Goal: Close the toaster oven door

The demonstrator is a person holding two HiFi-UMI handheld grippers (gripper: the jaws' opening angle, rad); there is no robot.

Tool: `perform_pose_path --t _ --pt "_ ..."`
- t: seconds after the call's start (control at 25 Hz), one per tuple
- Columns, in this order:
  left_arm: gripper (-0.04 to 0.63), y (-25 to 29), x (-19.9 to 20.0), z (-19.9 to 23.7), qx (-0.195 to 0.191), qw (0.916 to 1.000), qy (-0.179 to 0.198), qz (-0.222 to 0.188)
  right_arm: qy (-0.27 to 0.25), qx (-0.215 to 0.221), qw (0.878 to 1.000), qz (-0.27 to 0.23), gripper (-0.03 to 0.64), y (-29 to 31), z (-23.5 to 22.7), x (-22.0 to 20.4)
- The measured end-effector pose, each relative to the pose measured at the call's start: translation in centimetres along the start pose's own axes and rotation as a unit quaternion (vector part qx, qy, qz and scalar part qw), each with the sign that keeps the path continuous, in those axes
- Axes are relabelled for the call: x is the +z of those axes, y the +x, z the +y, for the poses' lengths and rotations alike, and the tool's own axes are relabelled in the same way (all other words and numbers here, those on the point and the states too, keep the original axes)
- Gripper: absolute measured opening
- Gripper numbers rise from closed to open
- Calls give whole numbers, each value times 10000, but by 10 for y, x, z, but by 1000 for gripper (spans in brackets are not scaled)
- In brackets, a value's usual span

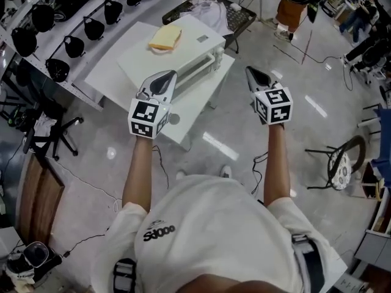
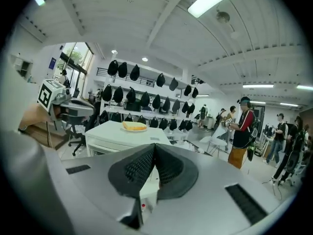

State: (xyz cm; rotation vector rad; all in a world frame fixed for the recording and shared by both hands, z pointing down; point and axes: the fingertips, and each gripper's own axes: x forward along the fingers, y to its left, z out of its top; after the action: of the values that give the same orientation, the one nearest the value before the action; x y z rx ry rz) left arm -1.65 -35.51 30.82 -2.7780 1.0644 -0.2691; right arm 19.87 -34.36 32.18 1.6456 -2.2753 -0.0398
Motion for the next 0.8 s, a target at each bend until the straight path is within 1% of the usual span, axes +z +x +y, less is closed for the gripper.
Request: perform_pose_path --t 0.12,0.2,0.32,0.52,0.72,0.8 --pt "18 6 9 -18 -169 9998 52 -66 -321 -29 9995 15 9 -22 6 6" --pt "18 9 15 -30 -267 9995 106 -128 -443 -3 9990 4 9 -32 12 10" --pt "18 9 26 -43 -376 9989 178 -208 -374 36 9992 -129 9 -45 20 20" --pt "18 -2 37 -58 -441 9984 48 -340 -182 -70 9993 -320 9 -65 30 27" --pt "18 -7 36 -60 -436 9985 197 -280 -415 -126 9985 -343 9 -66 31 35" --pt "18 -8 38 -59 -428 9984 243 -293 -432 -127 9983 -380 9 -65 32 38"
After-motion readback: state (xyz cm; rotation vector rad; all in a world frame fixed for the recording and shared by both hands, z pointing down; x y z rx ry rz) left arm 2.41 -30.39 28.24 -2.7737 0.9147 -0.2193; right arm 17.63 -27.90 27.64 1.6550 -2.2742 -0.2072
